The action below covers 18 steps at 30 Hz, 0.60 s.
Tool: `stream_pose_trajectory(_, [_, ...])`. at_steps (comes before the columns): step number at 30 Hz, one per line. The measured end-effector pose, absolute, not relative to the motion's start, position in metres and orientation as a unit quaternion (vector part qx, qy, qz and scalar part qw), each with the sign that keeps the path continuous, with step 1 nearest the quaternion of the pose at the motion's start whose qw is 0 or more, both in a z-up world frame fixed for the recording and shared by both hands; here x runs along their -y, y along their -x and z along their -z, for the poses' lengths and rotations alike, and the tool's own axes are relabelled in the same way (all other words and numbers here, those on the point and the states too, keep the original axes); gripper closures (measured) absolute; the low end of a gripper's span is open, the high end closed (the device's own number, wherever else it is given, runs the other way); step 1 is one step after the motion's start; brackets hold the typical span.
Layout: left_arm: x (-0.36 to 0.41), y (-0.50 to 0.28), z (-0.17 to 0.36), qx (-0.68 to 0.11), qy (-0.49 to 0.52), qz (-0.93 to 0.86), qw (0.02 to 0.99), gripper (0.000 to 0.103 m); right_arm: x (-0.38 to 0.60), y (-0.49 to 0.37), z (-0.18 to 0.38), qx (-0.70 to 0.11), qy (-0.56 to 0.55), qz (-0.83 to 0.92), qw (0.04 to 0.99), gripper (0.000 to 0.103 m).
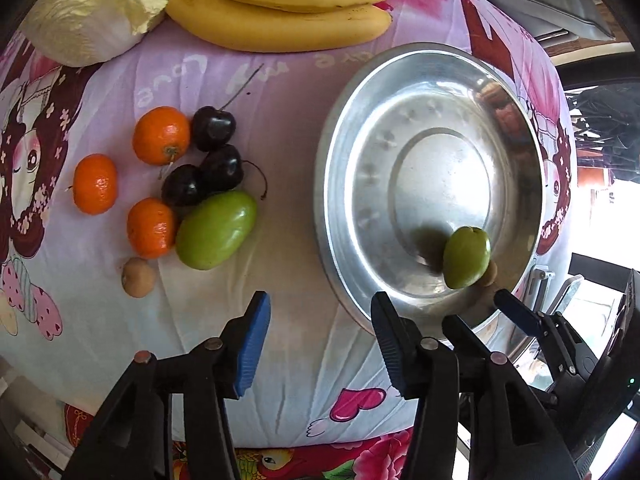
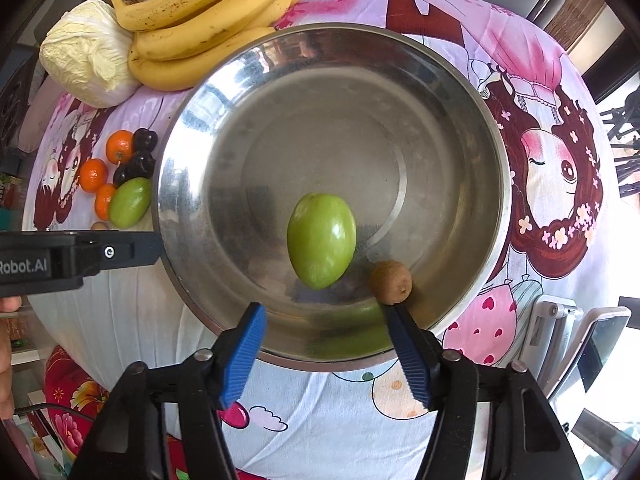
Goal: Organize fruits
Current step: 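Withdraw both open tools from the steel bowl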
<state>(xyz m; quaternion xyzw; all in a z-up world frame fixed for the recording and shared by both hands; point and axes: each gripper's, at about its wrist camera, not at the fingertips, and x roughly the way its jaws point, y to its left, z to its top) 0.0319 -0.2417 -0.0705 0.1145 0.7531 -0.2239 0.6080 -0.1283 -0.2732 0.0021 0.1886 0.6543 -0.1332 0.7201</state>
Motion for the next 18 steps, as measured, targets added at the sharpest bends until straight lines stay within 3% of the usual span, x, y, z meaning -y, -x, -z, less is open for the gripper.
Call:
stream_pose_trajectory(2, [0.228,-0.039,0.071,-0.751,-0.111,0.211,0.615,0.038,0.271,0.126,-0.003,-0.655,-0.189,0.136,0.719,0.023])
stream_pose_trajectory(6, [0.202,-0.052,0.074,-0.751,-0.102,0.181,0.627,0.026,0.266,0.120,-0.003,-0.659,-0.192,0.137,0.714,0.018])
stream_pose_trajectory(10, [0.177,-0.064,0.075,-0.749,-0.097,0.164,0.634,0.024,0.258,0.111,-0.004,-0.663,-0.191,0.137,0.711,0.010])
stream_pose_trajectory(13, [0.161,-0.071,0.076,-0.747,-0.097,0.154,0.640,0.016,0.253,0.105,-0.006,-0.663,-0.194,0.138,0.710,0.002])
stream_pose_trajectory(14, [0.156,-0.074,0.075,-0.745,-0.096,0.151,0.642,0.011,0.253,0.103,-0.006,-0.662,-0.195,0.140,0.710,0.001])
stream_pose_trajectory(18, [0.126,-0.089,0.068,-0.738,-0.090,0.146,0.652,0.011,0.251,0.091,-0.006,-0.660,-0.205,0.147,0.708,0.000])
